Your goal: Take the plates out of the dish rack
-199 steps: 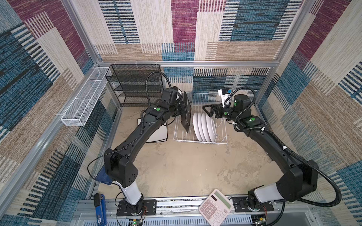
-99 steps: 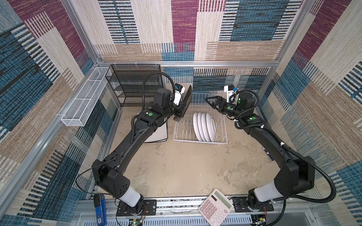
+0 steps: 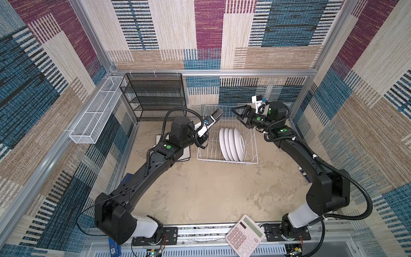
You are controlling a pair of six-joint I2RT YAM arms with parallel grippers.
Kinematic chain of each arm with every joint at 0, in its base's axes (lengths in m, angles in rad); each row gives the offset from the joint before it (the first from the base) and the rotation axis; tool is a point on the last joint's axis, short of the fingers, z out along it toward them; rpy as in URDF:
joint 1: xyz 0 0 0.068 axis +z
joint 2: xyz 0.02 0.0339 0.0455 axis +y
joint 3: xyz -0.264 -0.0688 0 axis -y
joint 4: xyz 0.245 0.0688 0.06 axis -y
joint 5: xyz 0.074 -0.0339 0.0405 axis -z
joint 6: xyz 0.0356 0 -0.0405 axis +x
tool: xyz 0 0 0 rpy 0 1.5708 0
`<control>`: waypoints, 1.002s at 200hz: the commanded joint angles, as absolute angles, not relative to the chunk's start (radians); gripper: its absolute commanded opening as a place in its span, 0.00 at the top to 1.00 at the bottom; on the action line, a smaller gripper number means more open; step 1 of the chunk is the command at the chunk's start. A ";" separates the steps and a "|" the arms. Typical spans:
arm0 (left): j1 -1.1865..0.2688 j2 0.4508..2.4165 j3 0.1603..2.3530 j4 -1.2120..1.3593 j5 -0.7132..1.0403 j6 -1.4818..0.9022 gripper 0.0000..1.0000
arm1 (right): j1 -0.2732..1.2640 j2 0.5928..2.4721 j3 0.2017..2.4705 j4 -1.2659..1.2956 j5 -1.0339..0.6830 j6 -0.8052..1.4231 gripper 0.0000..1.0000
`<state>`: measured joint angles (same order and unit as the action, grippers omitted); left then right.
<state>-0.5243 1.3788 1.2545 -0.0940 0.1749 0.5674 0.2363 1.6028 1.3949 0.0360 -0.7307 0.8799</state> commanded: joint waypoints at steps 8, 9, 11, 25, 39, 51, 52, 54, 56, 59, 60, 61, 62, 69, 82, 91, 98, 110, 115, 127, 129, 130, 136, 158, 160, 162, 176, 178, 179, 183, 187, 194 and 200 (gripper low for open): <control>-0.539 1.346 1.189 0.195 0.171 0.835 1.00 | 0.237 1.635 1.423 0.010 -0.785 0.886 0.01; -0.539 1.346 1.185 0.199 0.170 0.840 1.00 | 0.238 1.636 1.423 0.008 -0.785 0.885 0.01; -0.541 1.345 1.178 0.207 0.169 0.849 1.00 | 0.238 1.637 1.424 0.006 -0.785 0.882 0.01; -0.550 1.340 1.124 0.276 0.169 0.936 1.00 | 0.239 1.649 1.438 -0.020 -0.784 0.865 0.01; -0.563 1.345 1.078 0.334 0.162 1.013 1.00 | 0.240 1.670 1.470 -0.079 -0.781 0.834 0.00; -0.573 1.353 1.061 0.356 0.147 1.061 1.00 | 0.245 1.688 1.499 -0.130 -0.777 0.799 0.02; -0.573 1.353 1.059 0.357 0.146 1.063 1.00 | 0.246 1.689 1.500 -0.133 -0.777 0.797 0.02; -0.576 1.354 1.057 0.360 0.143 1.065 1.00 | 0.248 1.692 1.503 -0.139 -0.776 0.793 0.03; -0.576 1.356 1.054 0.364 0.140 1.066 1.00 | 0.249 1.694 1.506 -0.145 -0.777 0.791 0.03; -0.578 1.357 1.051 0.367 0.138 1.093 1.00 | 0.250 1.698 1.509 -0.153 -0.774 0.784 0.03; -0.579 1.357 1.050 0.369 0.137 1.095 1.00 | 0.251 1.700 1.511 -0.157 -0.773 0.782 0.04; -0.579 1.357 1.049 0.371 0.137 1.099 1.00 | 0.250 1.700 1.512 -0.159 -0.773 0.781 0.04; -0.579 1.358 1.048 0.372 0.136 1.102 1.00 | 0.252 1.702 1.513 -0.161 -0.772 0.779 0.04; -0.582 1.362 1.041 0.383 0.133 1.118 1.00 | 0.257 1.711 1.520 -0.174 -0.770 0.770 0.05; -0.591 1.366 1.023 0.414 0.127 1.148 1.00 | 0.265 1.728 1.534 -0.207 -0.767 0.748 0.09; -0.596 1.368 1.011 0.439 0.126 1.165 1.00 | 0.271 1.742 1.549 -0.238 -0.764 0.729 0.09; -0.599 1.370 1.002 0.456 0.126 1.181 1.00 | 0.277 1.752 1.565 -0.265 -0.763 0.712 0.10; -0.603 1.374 0.990 0.472 0.123 1.212 1.00 | 0.281 1.764 1.583 -0.297 -0.762 0.690 0.13; -0.604 1.377 0.987 0.474 0.121 1.224 1.00 | 0.285 1.768 1.586 -0.305 -0.761 0.683 0.14; -0.609 1.382 0.979 0.486 0.118 1.247 1.00 | 0.291 1.775 1.591 -0.320 -0.758 0.673 0.18; -0.610 1.382 0.977 0.489 0.118 1.251 1.00 | 0.291 1.776 1.592 -0.321 -0.758 0.672 0.18; -0.609 1.383 0.975 0.491 0.118 1.253 1.00 | 0.291 1.776 1.593 -0.323 -0.759 0.671 0.18; -0.611 1.385 0.971 0.504 0.117 1.264 1.00 | 0.293 1.781 1.595 -0.329 -0.762 0.668 0.21; -0.621 1.400 0.953 0.547 0.092 1.309 1.00 | 0.296 1.796 1.595 -0.337 -0.800 0.651 0.29; -0.621 1.402 0.953 0.548 0.090 1.315 1.00 | 0.296 1.797 1.595 -0.339 -0.803 0.647 0.31; -0.622 1.404 0.952 0.550 0.088 1.318 1.00 | 0.297 1.798 1.595 -0.341 -0.805 0.643 0.33; -0.626 1.410 0.950 0.551 0.083 1.340 1.00 | 0.297 1.803 1.595 -0.357 -0.802 0.634 0.43; -0.627 1.412 0.950 0.552 0.084 1.342 1.00 | 0.297 1.804 1.595 -0.357 -0.802 0.632 0.44; -0.626 1.412 0.950 0.551 0.083 1.343 1.00 | 0.298 1.804 1.595 -0.358 -0.802 0.632 0.45; -0.627 1.414 0.948 0.552 0.083 1.344 1.00 | 0.298 1.804 1.595 -0.358 -0.802 0.633 0.46; -0.627 1.414 0.948 0.552 0.083 1.345 1.00 | 0.298 1.804 1.595 -0.356 -0.802 0.634 0.47; -0.628 1.417 0.946 0.556 0.084 1.344 1.00 | 0.297 1.805 1.595 -0.355 -0.804 0.635 0.49; -0.629 1.417 0.945 0.560 0.084 1.342 1.00 | 0.298 1.805 1.595 -0.354 -0.807 0.637 0.51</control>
<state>-0.6258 1.4193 0.9443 0.3401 0.1017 1.2736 0.2947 1.8027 1.5860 -0.3580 -0.7776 0.6544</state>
